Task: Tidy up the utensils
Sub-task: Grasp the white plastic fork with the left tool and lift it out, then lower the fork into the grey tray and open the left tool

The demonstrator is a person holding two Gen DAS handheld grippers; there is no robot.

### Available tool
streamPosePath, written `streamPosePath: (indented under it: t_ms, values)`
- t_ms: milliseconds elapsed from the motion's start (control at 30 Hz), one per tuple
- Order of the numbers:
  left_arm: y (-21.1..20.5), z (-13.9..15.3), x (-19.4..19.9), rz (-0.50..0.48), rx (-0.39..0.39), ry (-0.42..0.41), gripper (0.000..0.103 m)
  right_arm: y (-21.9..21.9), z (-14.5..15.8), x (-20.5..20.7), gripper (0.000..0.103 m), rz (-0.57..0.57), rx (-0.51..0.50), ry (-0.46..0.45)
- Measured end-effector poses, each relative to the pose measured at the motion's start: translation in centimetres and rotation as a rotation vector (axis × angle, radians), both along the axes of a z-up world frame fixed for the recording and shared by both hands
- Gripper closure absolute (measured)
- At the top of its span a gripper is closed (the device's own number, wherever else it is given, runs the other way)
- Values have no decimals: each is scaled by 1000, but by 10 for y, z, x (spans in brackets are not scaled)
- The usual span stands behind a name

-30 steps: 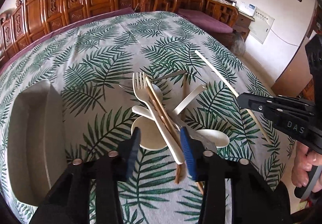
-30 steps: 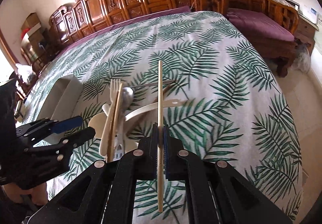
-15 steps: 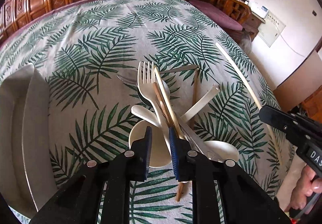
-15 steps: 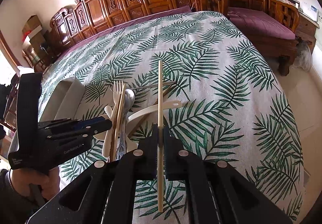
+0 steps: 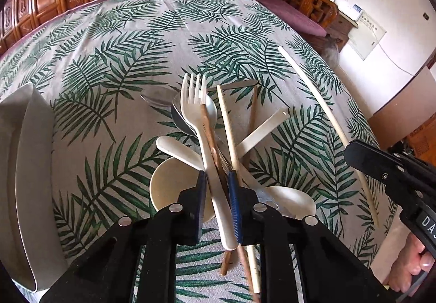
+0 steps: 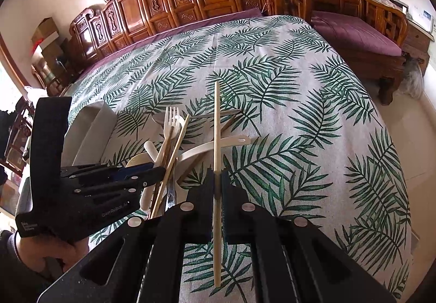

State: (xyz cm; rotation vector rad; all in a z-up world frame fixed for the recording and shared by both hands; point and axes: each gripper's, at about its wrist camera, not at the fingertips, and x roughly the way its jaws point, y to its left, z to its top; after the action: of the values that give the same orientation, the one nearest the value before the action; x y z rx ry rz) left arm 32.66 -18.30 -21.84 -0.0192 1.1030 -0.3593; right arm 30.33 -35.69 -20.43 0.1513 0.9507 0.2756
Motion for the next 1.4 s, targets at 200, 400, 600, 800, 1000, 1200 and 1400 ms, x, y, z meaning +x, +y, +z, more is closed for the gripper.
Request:
streamPosePath:
  t_ms: [200,400,600,800,1000,1200,1400]
  values:
    - [0,6,-8,-3,11,-33,95,-2,1,1,97,-6,5,-5]
    - [9,24,-16,6,10,-93,95,1,1,0,97,4,-4,-7]
    - [23,44,-27,7,22,-143,95,8,2,-3,97,20,-11,-12]
    - [44,60,-30,32,72,-199,95,21,7,-6,97,44,-19,-26]
    - [66,66,-20,79,110,-220,95,36,8,-11,97,75,-39,-33]
    - [93,77,-21,104,103,-231,95,60,14,-17,97,117,-40,-47]
    - [125,85,-29,123,110,-232,94,87,18,-18,97,149,-39,-52]
